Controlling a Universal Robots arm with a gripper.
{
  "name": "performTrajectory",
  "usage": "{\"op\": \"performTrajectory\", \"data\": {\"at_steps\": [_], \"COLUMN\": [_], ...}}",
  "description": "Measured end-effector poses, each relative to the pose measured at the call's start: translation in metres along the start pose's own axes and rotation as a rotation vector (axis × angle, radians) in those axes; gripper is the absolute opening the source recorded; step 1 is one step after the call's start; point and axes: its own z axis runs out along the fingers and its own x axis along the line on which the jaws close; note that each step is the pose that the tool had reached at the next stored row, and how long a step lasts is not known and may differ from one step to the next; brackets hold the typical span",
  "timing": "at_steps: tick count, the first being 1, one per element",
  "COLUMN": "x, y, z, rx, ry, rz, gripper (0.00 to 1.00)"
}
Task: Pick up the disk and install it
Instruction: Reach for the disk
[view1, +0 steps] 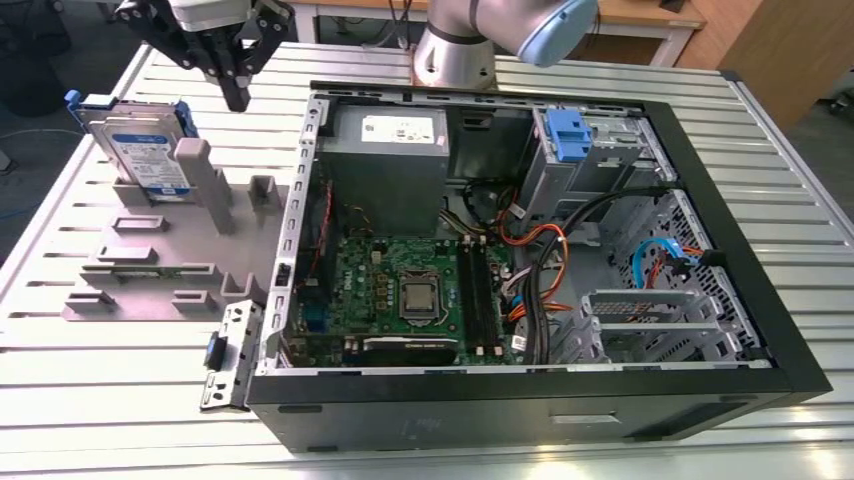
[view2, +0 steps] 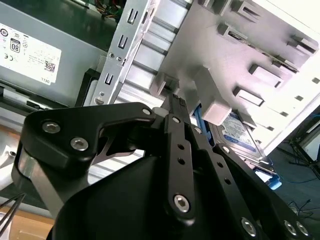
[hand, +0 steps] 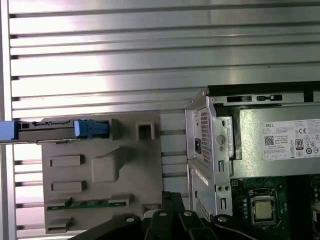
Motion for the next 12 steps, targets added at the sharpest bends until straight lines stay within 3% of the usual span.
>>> {"op": "performTrajectory", "data": {"at_steps": [12], "x": [0.0069], "y": [-0.0005], "z": [0.0], "rx": [0.0], "ry": [0.0], "rz": [0.0], "gripper": [0.11]}}
